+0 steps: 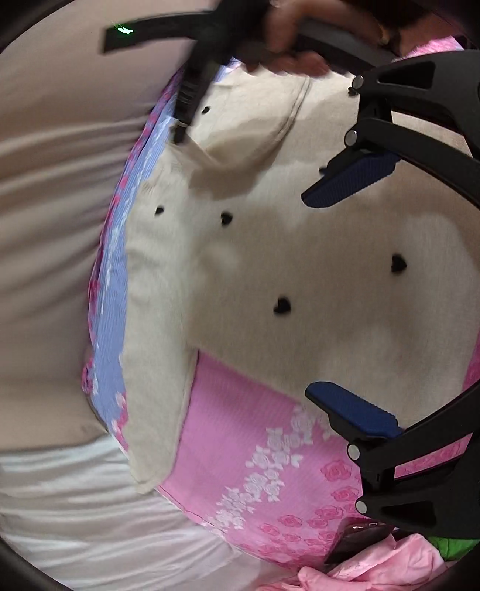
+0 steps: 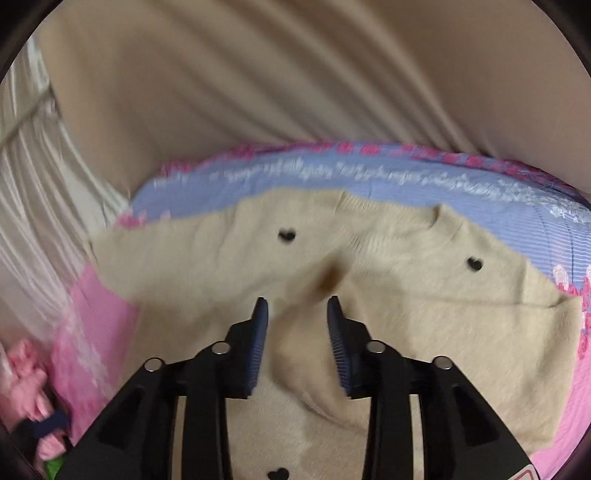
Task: Fold small clothes
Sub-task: 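Fold the sleeve across the sweater body with the right gripper and release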
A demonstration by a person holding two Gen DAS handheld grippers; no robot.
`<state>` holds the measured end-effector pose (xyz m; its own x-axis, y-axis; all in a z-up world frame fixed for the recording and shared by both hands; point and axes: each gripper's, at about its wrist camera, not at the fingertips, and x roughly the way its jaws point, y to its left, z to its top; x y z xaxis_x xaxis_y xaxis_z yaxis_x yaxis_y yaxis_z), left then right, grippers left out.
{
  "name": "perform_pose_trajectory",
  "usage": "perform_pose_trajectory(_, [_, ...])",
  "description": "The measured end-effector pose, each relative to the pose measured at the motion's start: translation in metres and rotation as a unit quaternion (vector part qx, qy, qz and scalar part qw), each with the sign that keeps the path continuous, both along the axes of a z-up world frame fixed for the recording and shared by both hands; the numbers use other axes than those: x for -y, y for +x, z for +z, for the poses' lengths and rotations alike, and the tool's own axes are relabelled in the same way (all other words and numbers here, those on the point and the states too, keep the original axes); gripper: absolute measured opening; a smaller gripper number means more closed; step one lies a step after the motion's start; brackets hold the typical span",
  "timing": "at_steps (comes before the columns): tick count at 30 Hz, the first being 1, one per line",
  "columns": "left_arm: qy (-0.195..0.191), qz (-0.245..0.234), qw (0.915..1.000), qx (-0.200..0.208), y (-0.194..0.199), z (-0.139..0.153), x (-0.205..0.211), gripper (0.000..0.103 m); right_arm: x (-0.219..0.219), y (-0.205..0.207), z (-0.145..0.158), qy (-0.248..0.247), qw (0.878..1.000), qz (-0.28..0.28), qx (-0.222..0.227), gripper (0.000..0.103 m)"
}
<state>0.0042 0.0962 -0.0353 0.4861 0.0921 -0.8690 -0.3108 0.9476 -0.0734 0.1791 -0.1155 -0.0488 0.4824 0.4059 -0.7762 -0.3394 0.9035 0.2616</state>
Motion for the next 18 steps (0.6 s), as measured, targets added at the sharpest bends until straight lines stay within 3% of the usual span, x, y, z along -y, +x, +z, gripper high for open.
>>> perform_pose_trajectory(4, [-0.027, 0.030, 0.9992, -0.003, -0.009, -0.011, -0.038, 0.093, 0.020, -0.037, 0.000, -0.009, 1.000, -0.019, -0.004, 0.047])
perform_pose_trajectory(8, [-0.030, 0.048, 0.9982, -0.018, -0.015, -0.030, -0.058, 0.093, 0.114, -0.100, -0.027, -0.039, 0.993, -0.101, -0.053, 0.054])
perform_pose_trajectory(13, [-0.014, 0.043, 0.9987, -0.023, -0.011, -0.033, -0.051, 0.093, 0.205, -0.198, -0.065, -0.072, 0.969, -0.184, -0.147, 0.054])
perform_pose_trajectory(18, [-0.061, 0.050, 0.9968, -0.015, -0.002, -0.026, -0.043, 0.093, 0.222, -0.257, -0.085, -0.039, 0.963, -0.180, -0.198, 0.049])
